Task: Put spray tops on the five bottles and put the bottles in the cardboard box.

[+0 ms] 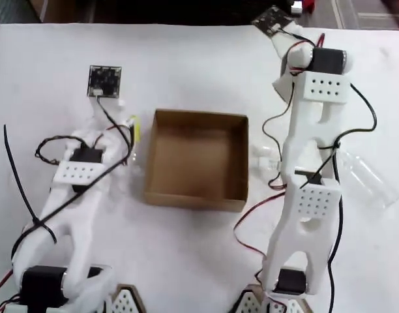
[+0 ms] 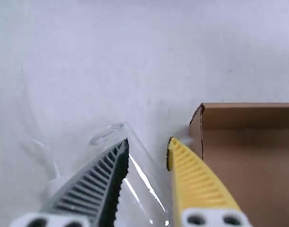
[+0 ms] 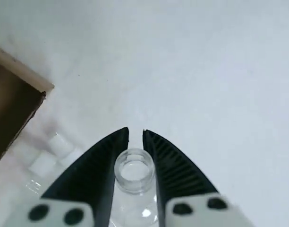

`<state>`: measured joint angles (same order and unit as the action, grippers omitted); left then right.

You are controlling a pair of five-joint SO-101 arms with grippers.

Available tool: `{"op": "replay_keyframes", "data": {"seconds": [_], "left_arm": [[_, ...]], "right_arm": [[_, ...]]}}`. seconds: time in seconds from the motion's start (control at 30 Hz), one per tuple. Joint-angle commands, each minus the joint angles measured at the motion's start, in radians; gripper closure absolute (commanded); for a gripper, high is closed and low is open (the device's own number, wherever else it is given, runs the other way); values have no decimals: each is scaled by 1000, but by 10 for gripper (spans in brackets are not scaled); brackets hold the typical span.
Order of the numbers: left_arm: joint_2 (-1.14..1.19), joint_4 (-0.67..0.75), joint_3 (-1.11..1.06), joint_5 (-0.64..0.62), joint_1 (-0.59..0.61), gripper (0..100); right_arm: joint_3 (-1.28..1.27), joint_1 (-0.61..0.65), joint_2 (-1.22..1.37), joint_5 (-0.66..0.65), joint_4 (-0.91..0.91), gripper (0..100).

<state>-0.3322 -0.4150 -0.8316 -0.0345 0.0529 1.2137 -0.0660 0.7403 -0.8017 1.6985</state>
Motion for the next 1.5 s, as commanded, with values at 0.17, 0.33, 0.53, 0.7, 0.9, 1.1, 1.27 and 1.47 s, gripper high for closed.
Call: {"op": "replay_keyframes", "data": {"seconds": [0.17,0.33,0.53,0.7,0.9,1.1,1.27,1.47], "left_arm": [[-1,52,3,-5,4,866],[-1,49,3,-5,4,866],[-1,49,3,-5,4,866],[-10,35,3,-12,-7,861],[-162,-216,31,-14,-229,860],[-432,-305,-44,-14,-311,860],[-616,-124,-239,-14,-314,788],[-816,-48,-344,-152,-308,775]], "right_arm": [[43,-45,-154,149,28,982],[43,-48,-209,172,30,982],[41,-50,-285,235,31,982],[41,-41,-394,364,31,982],[41,-36,-567,500,31,982],[-40,-35,-700,612,31,982],[-276,31,-872,605,28,982],[-534,133,-1121,605,7,982]]}}
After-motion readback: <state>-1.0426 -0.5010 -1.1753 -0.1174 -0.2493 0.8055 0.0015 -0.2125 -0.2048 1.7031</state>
